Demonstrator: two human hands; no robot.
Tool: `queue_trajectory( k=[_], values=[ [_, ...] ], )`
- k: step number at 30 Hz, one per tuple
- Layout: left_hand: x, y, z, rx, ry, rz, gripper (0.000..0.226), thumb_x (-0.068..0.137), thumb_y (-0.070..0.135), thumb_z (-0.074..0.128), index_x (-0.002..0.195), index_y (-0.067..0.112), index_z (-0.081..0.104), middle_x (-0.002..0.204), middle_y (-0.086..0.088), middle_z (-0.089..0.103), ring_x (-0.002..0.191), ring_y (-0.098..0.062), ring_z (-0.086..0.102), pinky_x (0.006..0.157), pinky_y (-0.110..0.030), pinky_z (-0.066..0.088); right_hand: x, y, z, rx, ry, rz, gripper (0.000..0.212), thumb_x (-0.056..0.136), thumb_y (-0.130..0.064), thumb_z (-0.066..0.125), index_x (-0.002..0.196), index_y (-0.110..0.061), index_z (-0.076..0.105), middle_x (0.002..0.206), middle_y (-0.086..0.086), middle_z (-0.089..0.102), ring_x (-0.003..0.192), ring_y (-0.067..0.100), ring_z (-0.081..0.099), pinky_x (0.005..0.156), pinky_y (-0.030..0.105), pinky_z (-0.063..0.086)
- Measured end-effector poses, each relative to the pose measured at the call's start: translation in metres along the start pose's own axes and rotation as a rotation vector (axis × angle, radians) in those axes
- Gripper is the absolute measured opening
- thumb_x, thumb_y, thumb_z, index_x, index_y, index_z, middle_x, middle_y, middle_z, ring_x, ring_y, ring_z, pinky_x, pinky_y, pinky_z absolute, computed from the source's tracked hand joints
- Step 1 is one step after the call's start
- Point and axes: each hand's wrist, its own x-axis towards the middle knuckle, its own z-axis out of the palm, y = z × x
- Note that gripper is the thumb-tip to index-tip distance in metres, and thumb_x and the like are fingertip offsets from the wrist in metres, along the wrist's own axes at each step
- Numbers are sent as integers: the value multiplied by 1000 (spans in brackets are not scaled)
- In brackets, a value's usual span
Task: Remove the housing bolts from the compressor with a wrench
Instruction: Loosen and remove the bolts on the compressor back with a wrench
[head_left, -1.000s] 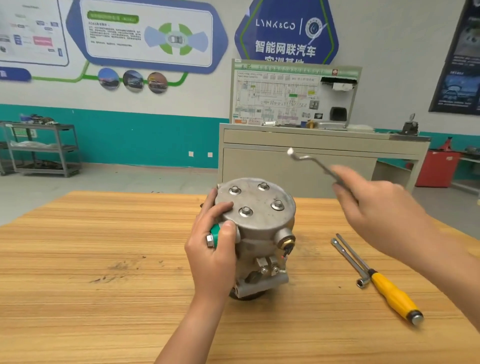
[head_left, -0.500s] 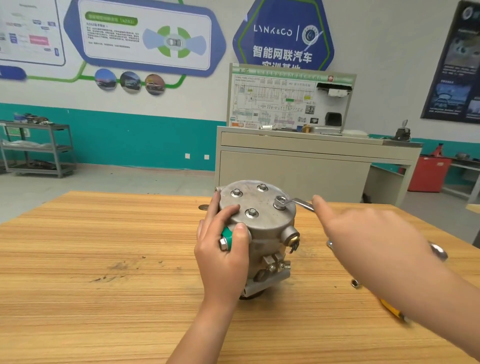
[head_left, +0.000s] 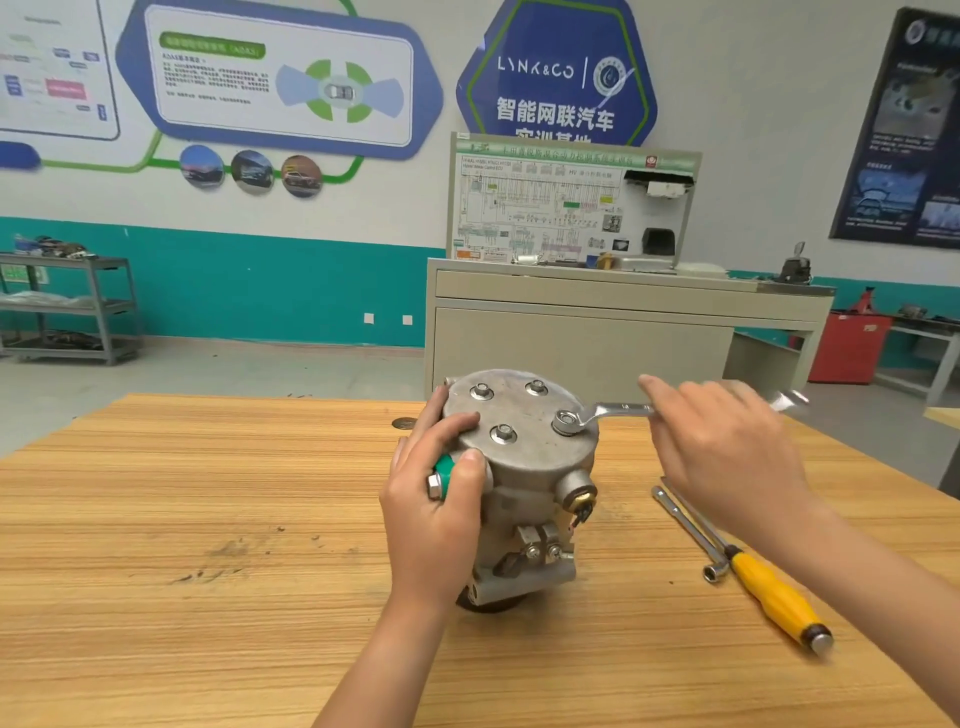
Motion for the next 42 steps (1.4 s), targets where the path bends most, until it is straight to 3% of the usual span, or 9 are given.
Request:
queue_trajectory(
  k=[3,8,14,20,25,30,34,39,42],
  values=[
    [3,1,5,1,-34,-7,33,65,46,45,89,34,66,123,31,51,118,12,45,103,-41,41,35,1,31,64,35,-11,25,79,-2,58,101,7,66,94,21,69,86,34,67,80,51,50],
    [-1,3,15,5,10,7,31,65,45,45,87,35,64,124,30,49,120,6,45,102,-45,42,82,2,39,160,-58,-301,17,76,7,65,93,10,66,89,24,69,80,39,67,66,48,56],
    [-8,-1,13,-16,95,33,28,69,42,44,89,34,63,128,24,50,120,5,47,97,-23,40,59,24,-15,538,127,264,27,97,-13,39,120,-2,49,49,-4,41,40,19,40,42,30,29],
    [-11,0,11,0,98,57,27,71,41,44,91,36,62,128,23,49,118,5,47,91,-8,35,4,3,-46,105,-424,-11,41,89,-39,13,128,-32,26,51,-5,43,46,22,45,45,30,41],
    [-12,0,10,8,101,57,27,71,42,44,91,36,62,128,23,49,120,5,47,94,-11,35,0,1,-42,56,-528,-36,34,97,-36,19,131,-40,11,74,-5,59,65,18,58,61,34,53],
    [-12,0,9,13,124,61,27,70,42,43,89,35,62,127,24,49,117,7,48,92,-12,34,9,-22,-56,-140,-569,-87,60,89,-9,38,138,-28,8,56,-6,35,46,14,33,41,26,32],
    [-12,0,11,30,103,68,26,71,41,43,89,37,61,127,25,48,120,7,46,106,-39,35,5,-47,-67,-228,-648,-87,73,84,3,38,144,-7,-2,57,-2,28,43,16,24,37,27,17],
    [-9,2,10,20,46,41,27,69,44,44,88,38,62,129,26,47,124,5,44,109,-51,30,-10,-25,-54,-116,-391,0,49,64,3,72,111,7,60,43,2,23,28,13,18,38,14,16],
    [-5,2,9,-21,8,3,30,66,45,45,88,37,63,126,29,47,122,8,44,109,-51,31,-17,-3,-23,-99,-88,-24,29,80,-8,55,102,4,68,48,9,49,37,25,46,39,30,39]
  ],
)
